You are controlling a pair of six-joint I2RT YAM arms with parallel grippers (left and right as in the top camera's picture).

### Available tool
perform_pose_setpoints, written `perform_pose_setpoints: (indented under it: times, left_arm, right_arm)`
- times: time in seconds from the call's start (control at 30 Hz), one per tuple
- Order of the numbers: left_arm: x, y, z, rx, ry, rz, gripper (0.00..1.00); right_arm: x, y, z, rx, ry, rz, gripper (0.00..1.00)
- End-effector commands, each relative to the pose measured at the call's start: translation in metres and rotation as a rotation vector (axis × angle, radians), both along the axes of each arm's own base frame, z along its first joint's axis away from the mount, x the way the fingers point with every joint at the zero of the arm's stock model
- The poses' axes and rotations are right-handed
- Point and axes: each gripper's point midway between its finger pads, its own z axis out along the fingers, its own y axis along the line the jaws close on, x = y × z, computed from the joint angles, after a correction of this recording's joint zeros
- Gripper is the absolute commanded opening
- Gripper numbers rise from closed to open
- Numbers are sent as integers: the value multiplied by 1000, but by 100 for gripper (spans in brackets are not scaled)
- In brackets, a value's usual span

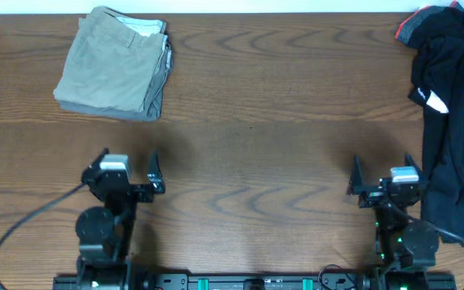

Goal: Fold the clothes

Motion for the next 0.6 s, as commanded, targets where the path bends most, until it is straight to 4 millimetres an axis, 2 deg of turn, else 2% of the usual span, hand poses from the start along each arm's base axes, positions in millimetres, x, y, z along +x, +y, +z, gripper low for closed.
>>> perform_pose_setpoints:
  times: [0.0, 0.2, 0.33, 0.47, 0.57]
  left_arm:
    - [12, 2, 30, -14, 12, 15, 98]
    - [43, 2, 56, -12, 192, 17, 98]
    - [66, 2, 66, -21, 344, 21, 98]
    - [81, 1, 64, -72, 514, 42, 98]
    - [94, -8, 55, -93, 624, -6, 98]
  right_arm:
    - [3, -7, 40, -20, -35, -40, 99]
    - [30, -4, 80, -20, 81, -19, 99]
    - [64, 4, 100, -16, 229, 27, 99]
    - [98, 6, 103, -12, 401, 37, 99]
    - [125, 6, 90, -5, 563, 37, 99]
